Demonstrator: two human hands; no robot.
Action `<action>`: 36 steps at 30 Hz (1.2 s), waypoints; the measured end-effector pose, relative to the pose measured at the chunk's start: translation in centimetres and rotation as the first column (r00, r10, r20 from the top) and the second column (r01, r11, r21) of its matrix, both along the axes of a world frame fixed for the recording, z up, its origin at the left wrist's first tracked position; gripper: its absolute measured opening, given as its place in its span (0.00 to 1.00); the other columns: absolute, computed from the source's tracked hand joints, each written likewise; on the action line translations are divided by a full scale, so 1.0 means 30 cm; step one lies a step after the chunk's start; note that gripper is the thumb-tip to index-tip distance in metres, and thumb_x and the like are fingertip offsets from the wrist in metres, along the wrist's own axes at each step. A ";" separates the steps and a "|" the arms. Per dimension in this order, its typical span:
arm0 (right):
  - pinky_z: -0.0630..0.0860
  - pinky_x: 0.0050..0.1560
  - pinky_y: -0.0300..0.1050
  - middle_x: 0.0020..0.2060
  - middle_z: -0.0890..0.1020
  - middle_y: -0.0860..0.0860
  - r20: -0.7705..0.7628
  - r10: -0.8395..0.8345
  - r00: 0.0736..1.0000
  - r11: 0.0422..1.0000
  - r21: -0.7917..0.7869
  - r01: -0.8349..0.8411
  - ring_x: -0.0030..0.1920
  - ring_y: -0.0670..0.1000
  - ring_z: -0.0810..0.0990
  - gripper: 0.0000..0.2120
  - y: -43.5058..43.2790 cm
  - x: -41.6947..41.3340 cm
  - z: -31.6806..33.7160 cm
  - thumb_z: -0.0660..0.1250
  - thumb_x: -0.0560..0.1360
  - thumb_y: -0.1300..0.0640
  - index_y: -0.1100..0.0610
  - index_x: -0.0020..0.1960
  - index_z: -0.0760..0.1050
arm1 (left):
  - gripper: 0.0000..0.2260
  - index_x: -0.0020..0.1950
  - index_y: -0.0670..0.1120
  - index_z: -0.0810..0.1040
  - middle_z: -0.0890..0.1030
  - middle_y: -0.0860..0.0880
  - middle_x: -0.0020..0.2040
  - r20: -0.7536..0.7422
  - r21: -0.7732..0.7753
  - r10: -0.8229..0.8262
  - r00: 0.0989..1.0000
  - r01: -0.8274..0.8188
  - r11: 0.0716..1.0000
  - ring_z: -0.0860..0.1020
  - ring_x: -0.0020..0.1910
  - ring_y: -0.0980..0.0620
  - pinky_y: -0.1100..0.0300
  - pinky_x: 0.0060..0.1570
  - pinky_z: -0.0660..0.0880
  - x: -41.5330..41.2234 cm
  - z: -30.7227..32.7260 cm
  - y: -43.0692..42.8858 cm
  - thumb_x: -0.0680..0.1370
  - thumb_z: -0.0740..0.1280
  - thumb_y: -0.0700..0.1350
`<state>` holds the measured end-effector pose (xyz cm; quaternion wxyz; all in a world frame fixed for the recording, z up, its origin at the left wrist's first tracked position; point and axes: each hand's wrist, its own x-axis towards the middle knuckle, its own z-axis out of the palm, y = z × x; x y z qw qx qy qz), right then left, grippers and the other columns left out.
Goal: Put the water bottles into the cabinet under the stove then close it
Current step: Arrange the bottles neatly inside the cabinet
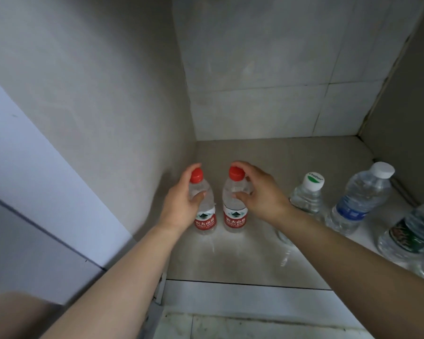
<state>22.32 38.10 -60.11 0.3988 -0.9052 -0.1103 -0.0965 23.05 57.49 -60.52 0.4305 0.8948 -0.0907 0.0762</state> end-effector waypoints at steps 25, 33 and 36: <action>0.69 0.49 0.39 0.55 0.79 0.54 -0.100 -0.159 0.982 0.969 -0.205 0.136 0.52 0.52 0.77 0.21 -0.370 -0.168 0.139 0.72 0.69 0.62 0.56 0.60 0.72 | 0.28 0.73 0.52 0.61 0.64 0.49 0.74 -0.073 0.635 -0.299 0.952 0.275 0.722 0.64 0.71 0.47 0.46 0.66 0.67 -0.243 -0.210 -0.068 0.75 0.66 0.52; 0.72 0.47 0.40 0.49 0.80 0.50 -0.068 -0.140 0.988 0.987 -0.088 0.134 0.47 0.49 0.78 0.16 -0.325 -0.187 0.132 0.73 0.69 0.59 0.55 0.55 0.75 | 0.26 0.76 0.54 0.49 0.47 0.49 0.78 -0.469 0.660 -0.054 0.881 0.391 0.641 0.48 0.76 0.44 0.42 0.71 0.60 -0.312 -0.422 -0.053 0.80 0.54 0.56; 0.76 0.49 0.44 0.49 0.81 0.51 -0.056 -0.091 0.994 0.993 -0.086 0.086 0.47 0.50 0.79 0.16 -0.295 -0.195 0.123 0.73 0.69 0.59 0.55 0.55 0.76 | 0.26 0.76 0.54 0.48 0.46 0.49 0.78 -0.460 0.679 -0.050 0.886 0.388 0.623 0.47 0.76 0.44 0.41 0.70 0.60 -0.318 -0.425 -0.060 0.80 0.53 0.56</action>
